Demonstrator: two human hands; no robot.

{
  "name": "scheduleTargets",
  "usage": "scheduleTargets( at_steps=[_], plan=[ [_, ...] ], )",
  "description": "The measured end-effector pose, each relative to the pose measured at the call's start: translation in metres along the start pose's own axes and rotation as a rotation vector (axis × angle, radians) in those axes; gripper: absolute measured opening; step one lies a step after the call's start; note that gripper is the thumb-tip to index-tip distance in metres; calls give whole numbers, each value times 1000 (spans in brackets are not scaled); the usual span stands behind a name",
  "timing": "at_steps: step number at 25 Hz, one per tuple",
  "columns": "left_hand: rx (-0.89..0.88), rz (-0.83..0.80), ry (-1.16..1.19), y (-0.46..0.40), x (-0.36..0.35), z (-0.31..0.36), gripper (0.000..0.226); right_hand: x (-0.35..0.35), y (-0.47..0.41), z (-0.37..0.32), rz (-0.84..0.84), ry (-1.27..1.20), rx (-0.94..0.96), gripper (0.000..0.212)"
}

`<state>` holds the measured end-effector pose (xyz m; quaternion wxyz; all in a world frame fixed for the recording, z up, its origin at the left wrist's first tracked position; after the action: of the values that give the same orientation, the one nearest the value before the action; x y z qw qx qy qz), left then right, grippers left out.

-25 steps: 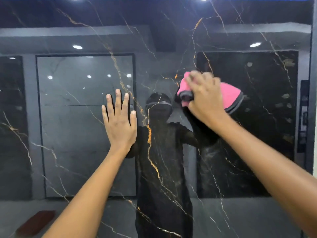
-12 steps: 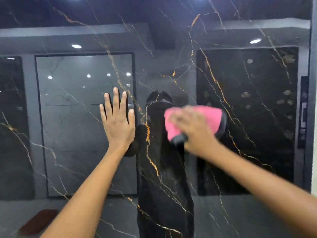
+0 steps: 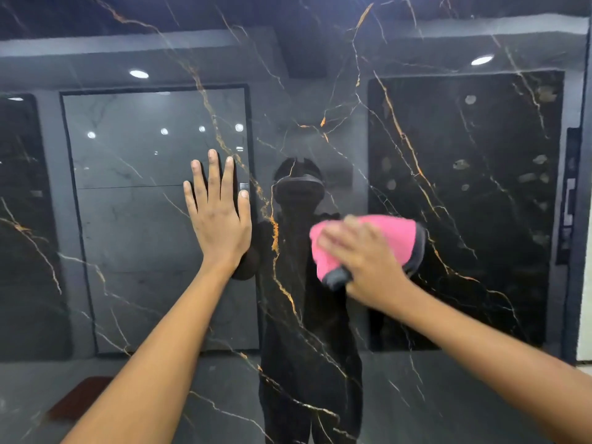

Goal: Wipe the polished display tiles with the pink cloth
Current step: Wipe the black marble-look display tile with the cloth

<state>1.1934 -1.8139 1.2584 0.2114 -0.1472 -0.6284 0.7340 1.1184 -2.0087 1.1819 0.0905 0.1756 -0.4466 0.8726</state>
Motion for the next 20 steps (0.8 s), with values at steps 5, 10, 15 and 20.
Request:
scheduleTargets(
  at_steps=[5,10,15,20],
  plan=[
    [7,-8,-9,1,0,0,55,64,-75,78,101,82,19,49],
    [-5,3,3,1,1,1,54,23,-64,18,175,-121,-49,42],
    [4,-10,2,2,3,1,54,-30,35,-100,-251,20,627,39],
    [17,-29,9,0,4,1,53,34,-72,46,206,-69,-262,69]
  ],
)
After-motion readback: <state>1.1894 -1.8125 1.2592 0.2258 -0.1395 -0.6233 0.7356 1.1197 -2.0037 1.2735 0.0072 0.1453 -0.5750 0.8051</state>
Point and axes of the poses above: each hand's wrist, its own y-axis away from the middle knuckle, its own x-axis out of the back of the hand, z = x × y, the point moved 9 cm from there along -y, towards the middle knuckle, and after that the axes turned 1 degree about y, right-handed, at the moved point
